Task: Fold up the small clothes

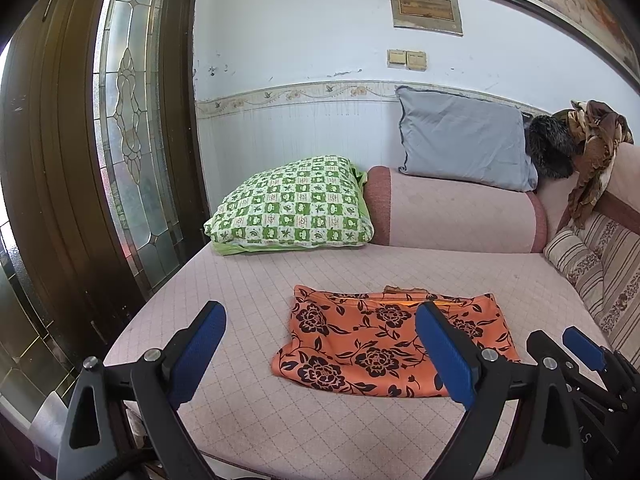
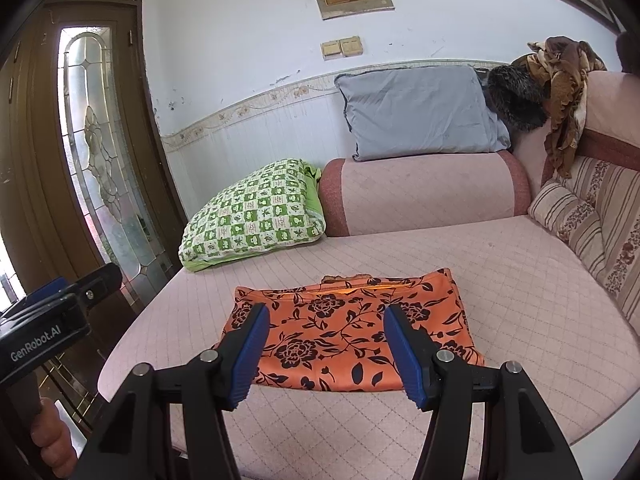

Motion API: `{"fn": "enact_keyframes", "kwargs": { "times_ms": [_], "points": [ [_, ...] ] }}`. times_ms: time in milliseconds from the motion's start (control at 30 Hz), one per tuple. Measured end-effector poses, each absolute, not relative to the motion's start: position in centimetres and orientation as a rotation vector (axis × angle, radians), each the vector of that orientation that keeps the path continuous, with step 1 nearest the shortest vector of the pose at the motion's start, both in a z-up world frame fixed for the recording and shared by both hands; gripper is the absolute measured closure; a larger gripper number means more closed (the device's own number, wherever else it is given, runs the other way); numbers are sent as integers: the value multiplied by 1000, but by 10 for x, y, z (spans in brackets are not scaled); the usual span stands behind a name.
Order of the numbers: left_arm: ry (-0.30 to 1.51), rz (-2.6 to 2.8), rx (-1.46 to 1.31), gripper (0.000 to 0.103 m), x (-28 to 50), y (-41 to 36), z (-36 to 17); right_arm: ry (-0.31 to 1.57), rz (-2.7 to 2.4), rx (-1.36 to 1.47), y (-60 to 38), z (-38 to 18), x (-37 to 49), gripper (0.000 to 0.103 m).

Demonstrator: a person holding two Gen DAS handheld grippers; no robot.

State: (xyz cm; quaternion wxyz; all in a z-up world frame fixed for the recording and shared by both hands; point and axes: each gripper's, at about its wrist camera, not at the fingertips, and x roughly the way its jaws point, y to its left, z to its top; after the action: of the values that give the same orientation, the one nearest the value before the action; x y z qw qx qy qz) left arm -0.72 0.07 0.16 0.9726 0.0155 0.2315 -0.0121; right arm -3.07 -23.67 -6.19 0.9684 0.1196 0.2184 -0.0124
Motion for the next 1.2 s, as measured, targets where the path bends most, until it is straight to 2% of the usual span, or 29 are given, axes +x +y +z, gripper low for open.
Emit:
{"fn": "enact_keyframes", "kwargs": {
  "times_ms": [1200],
  "points": [
    [455,-24,21,7,-11,4,10,417,-34,270,-240,-53,-38,40]
  ]
}}
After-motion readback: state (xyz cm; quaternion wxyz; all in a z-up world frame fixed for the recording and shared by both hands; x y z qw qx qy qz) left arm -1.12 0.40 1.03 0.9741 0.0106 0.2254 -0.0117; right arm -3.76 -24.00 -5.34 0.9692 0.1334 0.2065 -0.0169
